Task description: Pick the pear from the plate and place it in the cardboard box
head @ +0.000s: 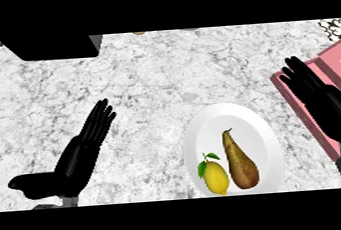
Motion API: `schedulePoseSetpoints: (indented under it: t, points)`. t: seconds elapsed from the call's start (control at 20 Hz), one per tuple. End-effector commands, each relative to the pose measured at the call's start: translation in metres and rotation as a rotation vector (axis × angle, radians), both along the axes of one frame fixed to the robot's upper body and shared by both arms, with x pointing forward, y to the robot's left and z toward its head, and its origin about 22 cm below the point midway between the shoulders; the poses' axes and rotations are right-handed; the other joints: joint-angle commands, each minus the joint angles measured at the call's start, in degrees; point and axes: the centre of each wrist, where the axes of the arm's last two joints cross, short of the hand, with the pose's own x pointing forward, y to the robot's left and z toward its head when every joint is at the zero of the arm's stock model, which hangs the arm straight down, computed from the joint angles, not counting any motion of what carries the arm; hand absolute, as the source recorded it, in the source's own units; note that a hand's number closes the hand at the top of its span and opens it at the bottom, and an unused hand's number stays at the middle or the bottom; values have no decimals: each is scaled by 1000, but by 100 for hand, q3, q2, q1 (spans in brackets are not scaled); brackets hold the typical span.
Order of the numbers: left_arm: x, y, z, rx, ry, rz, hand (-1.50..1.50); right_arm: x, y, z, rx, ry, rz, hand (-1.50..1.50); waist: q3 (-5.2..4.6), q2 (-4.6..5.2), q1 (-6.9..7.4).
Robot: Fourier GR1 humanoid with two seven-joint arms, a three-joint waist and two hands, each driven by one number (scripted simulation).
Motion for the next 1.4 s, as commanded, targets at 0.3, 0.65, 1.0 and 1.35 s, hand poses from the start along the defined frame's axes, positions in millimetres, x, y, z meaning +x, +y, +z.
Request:
schedulePoseSetpoints:
  t: [0.3,0.65,1.0,1.35]
  points:
    - [34,57,39,415,-142,62,0,-11,-8,166,-690,-533,94,-150,-3,-86,-319]
    - [50,53,43,463,-194,45,0,-42,0,137,-771,-710,249,-150,58,49,-164]
    - [55,67,53,474,-183,41,0,-63,15,138,-1047,-695,389,-150,52,47,-68]
    - [54,62,47,470,-176,-1,0,-96,64,140,-1415,-532,542,-150,34,47,53]
